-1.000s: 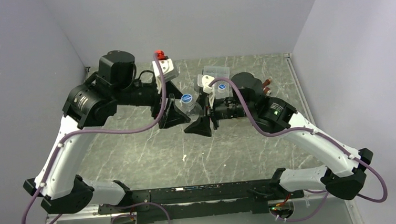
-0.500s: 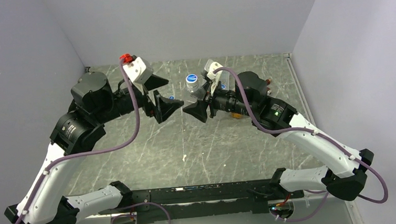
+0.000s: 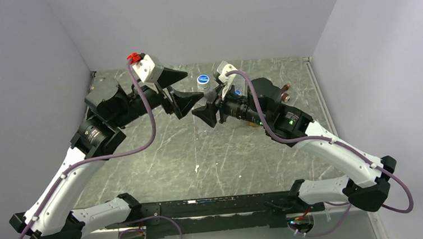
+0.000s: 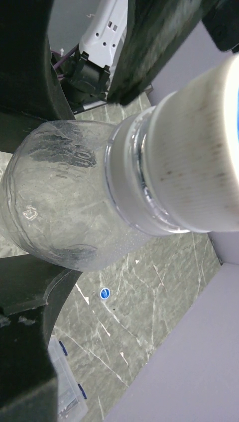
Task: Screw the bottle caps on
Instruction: Screw the bottle cap onto the plastic bottle.
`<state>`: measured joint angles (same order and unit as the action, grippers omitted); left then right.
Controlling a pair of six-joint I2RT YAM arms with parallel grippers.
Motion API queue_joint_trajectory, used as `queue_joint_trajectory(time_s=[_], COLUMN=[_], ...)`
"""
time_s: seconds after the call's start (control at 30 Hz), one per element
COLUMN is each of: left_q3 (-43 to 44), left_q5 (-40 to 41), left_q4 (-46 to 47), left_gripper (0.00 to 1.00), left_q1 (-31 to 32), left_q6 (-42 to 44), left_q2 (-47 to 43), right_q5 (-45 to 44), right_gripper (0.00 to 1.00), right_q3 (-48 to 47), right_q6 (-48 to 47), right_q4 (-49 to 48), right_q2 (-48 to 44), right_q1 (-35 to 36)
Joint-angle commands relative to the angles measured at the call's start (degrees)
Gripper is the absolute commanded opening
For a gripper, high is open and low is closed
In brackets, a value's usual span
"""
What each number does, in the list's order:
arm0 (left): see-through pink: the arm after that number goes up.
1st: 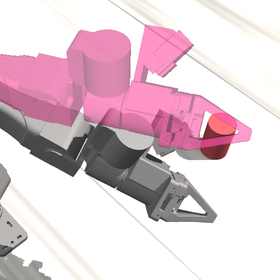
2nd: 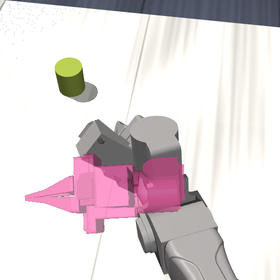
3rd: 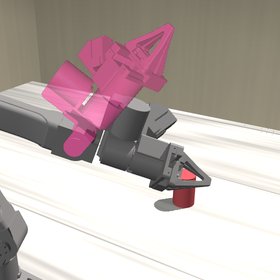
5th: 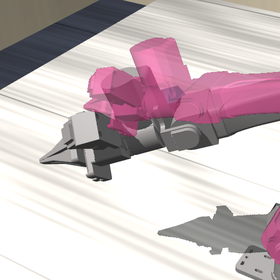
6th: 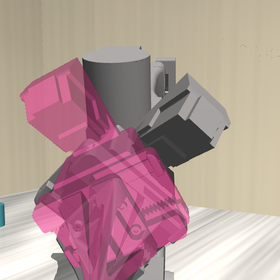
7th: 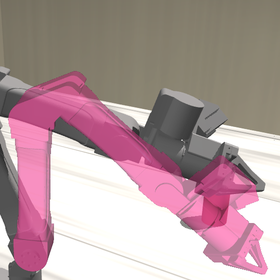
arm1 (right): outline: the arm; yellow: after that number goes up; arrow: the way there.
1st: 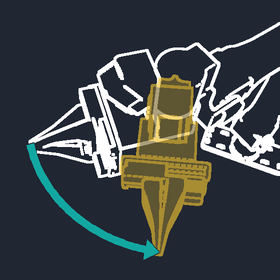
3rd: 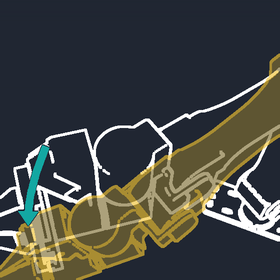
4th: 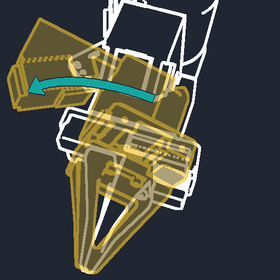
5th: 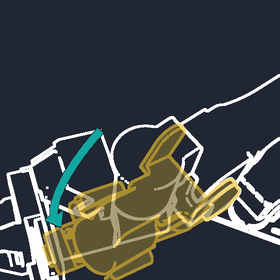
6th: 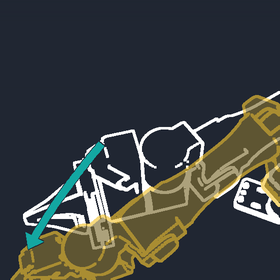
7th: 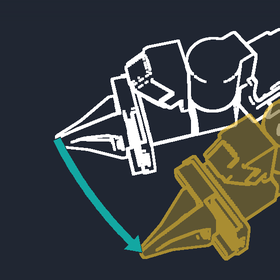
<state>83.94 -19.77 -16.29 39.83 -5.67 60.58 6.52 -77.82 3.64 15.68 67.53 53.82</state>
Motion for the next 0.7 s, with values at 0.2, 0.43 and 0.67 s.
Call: queue_joint_trajectory(time_s=[0.2, 0.43, 0.67], left_q3=[0.2, -0.6, -1.4], left_q5=[-8.5, -8.1, -7.4], left_q4=[8.3, 10.8, 13.7], left_gripper=[0.81, 0.8, 0.8], left_q1=[-0.1, -0.1, -0.1], left_q6=[-1.0, -1.9, -2.2], left_q2=[0.2, 0.8, 1.2], right_q5=[-3.4, -3.6, -4.0], right_gripper=[0.43, 0.43, 0.43], right_q3=[-0.8, -0.8, -1.1], right_q6=[0.1, 0.0, -0.3], right_q4=[-3.7, -3.6, -3.1], right_q2=[0.4, 0.4, 0.6], right_q1=[1.1, 1.4, 1.7])
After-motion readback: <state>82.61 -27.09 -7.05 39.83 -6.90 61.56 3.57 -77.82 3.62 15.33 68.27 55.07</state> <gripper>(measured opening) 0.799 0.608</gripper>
